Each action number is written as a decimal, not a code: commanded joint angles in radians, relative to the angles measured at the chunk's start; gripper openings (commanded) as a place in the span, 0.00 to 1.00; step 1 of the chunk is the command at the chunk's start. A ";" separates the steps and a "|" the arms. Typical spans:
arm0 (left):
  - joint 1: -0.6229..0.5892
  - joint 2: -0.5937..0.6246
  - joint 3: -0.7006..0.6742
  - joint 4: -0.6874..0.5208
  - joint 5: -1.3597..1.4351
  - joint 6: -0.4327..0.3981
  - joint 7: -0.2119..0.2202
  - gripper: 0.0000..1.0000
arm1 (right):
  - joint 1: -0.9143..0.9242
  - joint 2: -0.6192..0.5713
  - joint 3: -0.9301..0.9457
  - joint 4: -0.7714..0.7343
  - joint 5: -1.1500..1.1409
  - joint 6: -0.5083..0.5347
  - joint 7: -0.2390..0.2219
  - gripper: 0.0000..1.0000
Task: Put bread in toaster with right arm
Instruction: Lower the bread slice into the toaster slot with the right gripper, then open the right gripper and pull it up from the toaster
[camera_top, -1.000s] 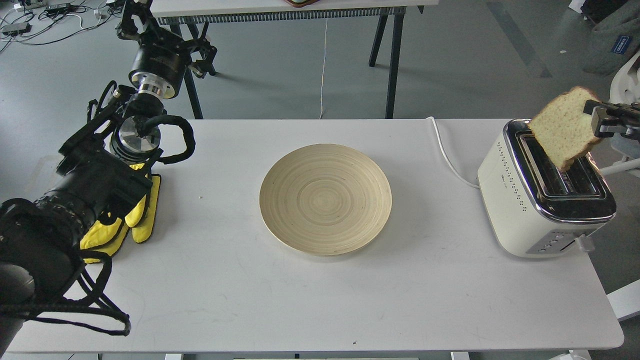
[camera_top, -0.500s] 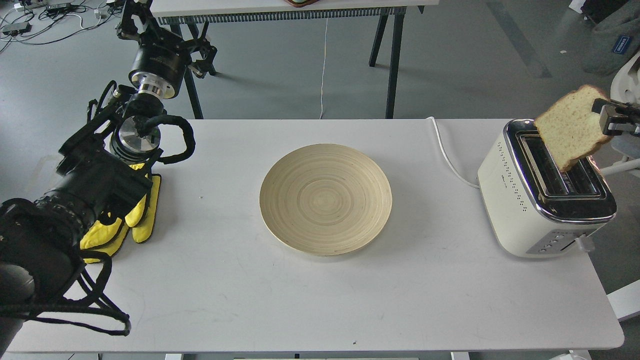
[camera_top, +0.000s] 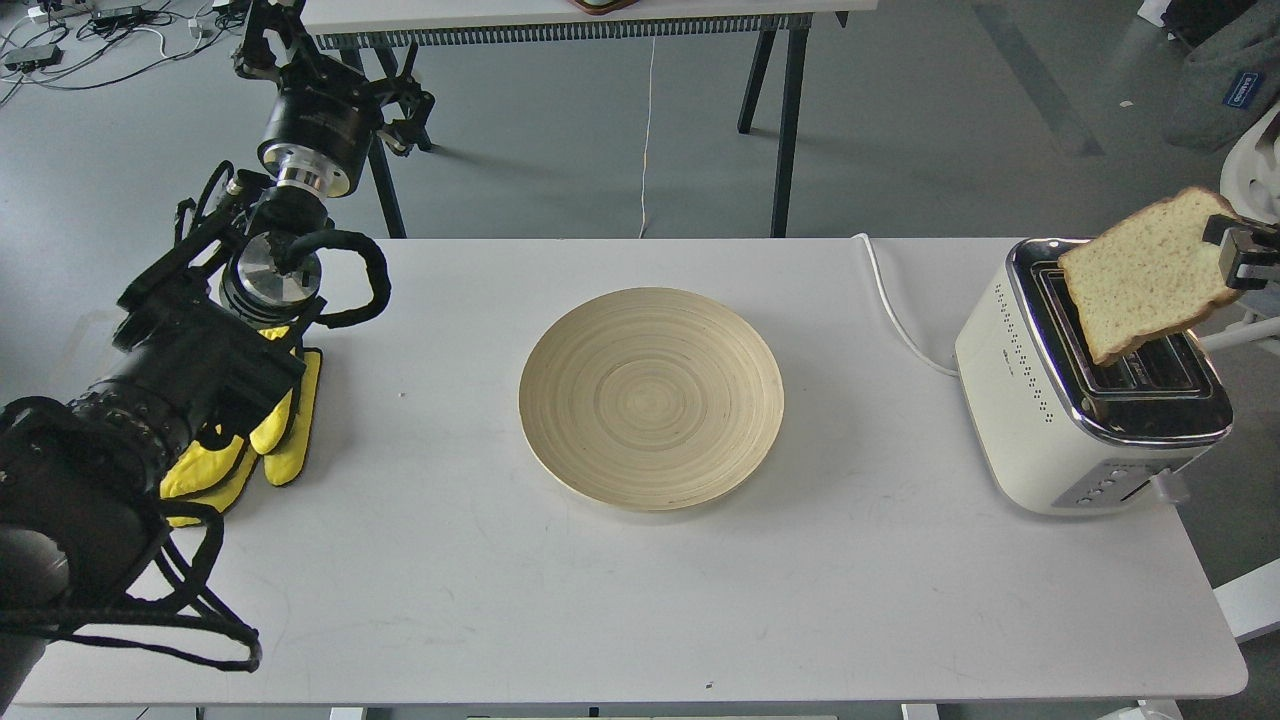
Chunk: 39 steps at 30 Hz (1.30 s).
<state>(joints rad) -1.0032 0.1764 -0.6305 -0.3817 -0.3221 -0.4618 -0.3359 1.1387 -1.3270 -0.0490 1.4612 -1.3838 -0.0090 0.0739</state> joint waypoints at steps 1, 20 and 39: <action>0.000 0.000 0.000 0.000 0.000 0.000 0.000 1.00 | -0.007 0.005 0.000 -0.001 0.002 0.000 0.000 0.06; 0.000 0.002 0.000 0.000 0.000 0.000 0.000 1.00 | -0.063 0.114 0.017 -0.064 0.012 -0.014 0.007 0.66; 0.000 0.003 0.000 0.001 0.000 0.002 0.000 1.00 | -0.065 0.445 0.400 -0.228 0.906 -0.017 0.023 0.99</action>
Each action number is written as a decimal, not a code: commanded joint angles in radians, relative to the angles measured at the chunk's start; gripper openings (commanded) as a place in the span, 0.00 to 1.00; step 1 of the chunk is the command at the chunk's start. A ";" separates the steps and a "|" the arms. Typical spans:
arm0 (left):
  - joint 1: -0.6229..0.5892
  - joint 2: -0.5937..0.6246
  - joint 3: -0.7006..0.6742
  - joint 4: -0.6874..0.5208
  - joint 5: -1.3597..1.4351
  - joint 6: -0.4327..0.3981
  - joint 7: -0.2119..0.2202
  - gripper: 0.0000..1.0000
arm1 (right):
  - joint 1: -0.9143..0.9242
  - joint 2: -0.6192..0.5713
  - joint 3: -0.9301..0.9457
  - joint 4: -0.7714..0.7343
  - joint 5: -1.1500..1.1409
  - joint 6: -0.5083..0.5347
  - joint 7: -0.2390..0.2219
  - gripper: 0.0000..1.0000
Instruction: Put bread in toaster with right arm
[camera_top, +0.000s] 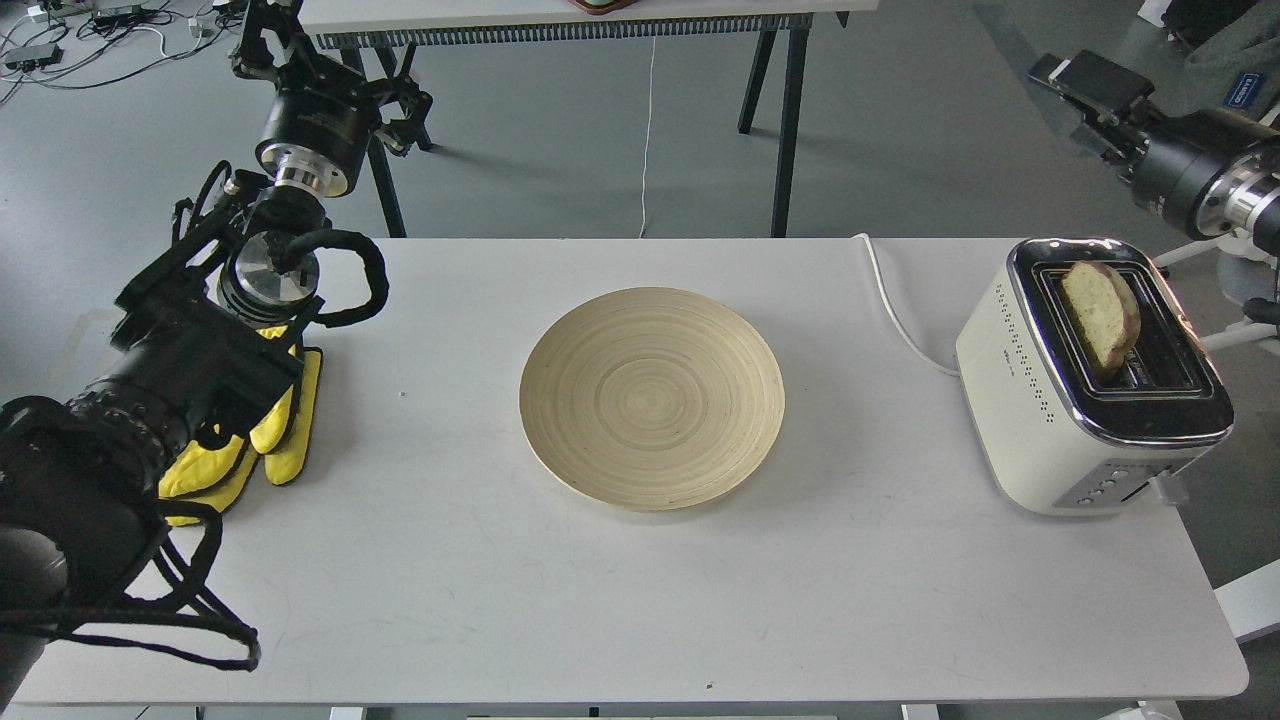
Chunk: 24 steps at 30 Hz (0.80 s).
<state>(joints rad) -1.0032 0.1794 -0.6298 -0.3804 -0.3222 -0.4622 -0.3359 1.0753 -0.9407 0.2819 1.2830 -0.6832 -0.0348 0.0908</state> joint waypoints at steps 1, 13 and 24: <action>0.000 0.000 -0.001 0.000 0.000 0.004 0.000 1.00 | -0.002 0.078 0.092 -0.068 0.280 0.012 0.012 0.99; 0.000 0.000 -0.002 0.000 0.000 0.007 0.000 1.00 | -0.109 0.387 0.291 -0.244 0.723 0.047 0.239 0.99; -0.003 0.000 -0.002 0.002 0.000 0.008 0.000 1.00 | -0.196 0.710 0.680 -0.386 0.791 0.131 0.153 0.98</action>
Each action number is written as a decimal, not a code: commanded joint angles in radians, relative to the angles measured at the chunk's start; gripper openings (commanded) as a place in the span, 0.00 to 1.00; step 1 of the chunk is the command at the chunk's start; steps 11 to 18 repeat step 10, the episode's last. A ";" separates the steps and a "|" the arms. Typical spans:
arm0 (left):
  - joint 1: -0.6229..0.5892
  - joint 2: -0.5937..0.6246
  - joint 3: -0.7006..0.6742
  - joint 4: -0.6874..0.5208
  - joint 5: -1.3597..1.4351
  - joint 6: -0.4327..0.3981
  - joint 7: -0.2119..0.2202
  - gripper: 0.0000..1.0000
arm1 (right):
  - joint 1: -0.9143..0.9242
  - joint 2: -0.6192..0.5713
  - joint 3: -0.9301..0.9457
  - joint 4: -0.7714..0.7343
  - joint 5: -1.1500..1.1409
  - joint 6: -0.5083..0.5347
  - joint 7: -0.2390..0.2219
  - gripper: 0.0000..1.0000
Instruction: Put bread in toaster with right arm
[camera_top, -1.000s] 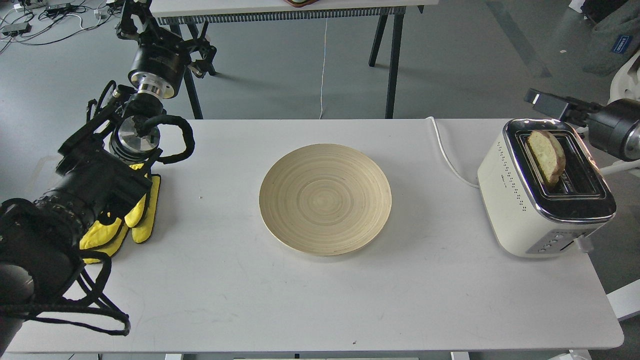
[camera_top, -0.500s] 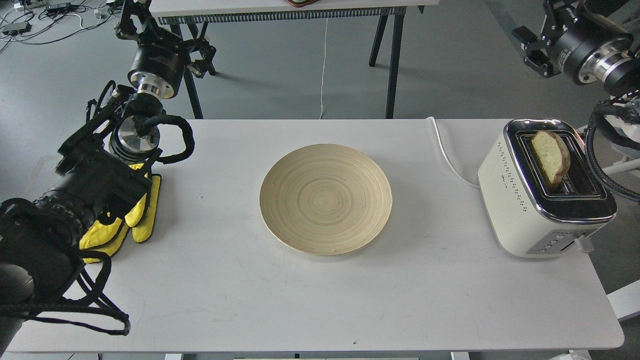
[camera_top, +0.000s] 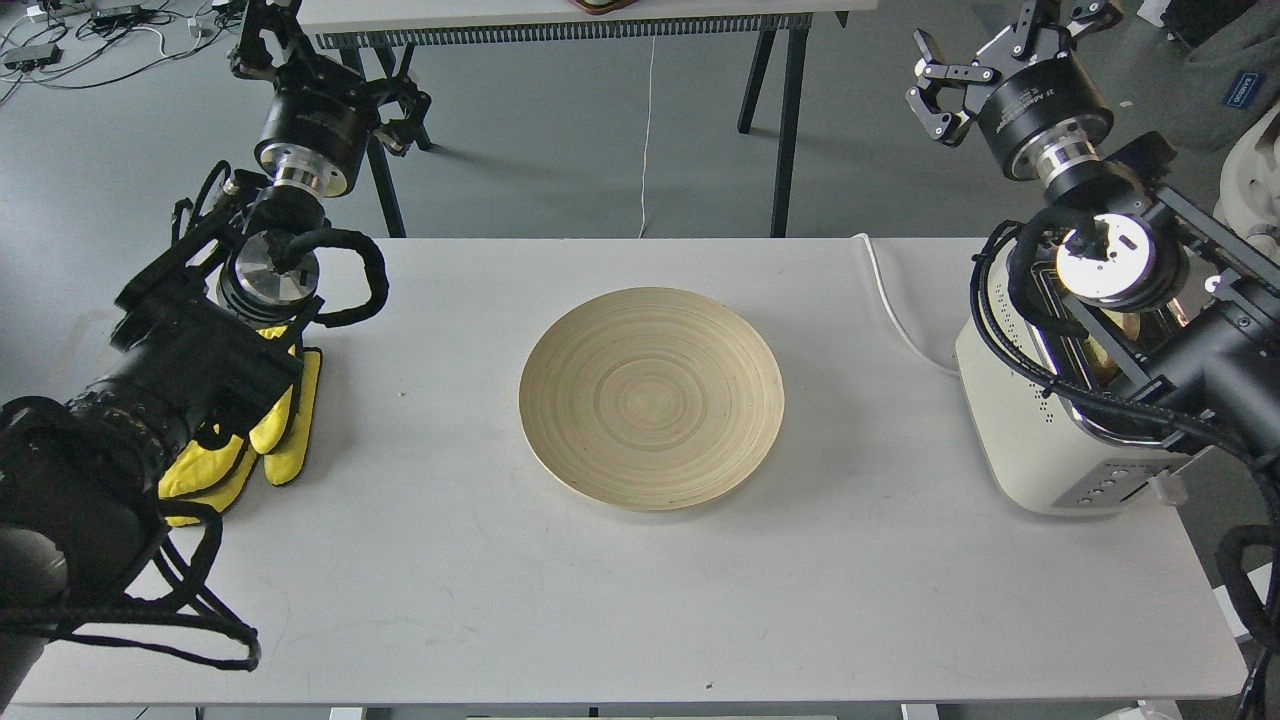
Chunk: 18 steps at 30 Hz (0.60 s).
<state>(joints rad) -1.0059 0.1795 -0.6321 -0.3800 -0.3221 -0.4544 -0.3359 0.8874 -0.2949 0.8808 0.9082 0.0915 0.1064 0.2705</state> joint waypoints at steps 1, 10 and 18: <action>0.000 0.000 0.000 0.001 0.000 0.000 0.000 1.00 | -0.010 0.072 0.084 -0.011 0.014 -0.010 -0.028 0.98; 0.001 0.000 0.000 0.001 -0.002 -0.001 0.000 1.00 | -0.015 0.063 0.066 -0.015 0.011 0.018 -0.027 0.99; 0.001 0.000 0.000 0.001 -0.002 -0.001 0.000 1.00 | -0.015 0.063 0.066 -0.015 0.011 0.018 -0.027 0.99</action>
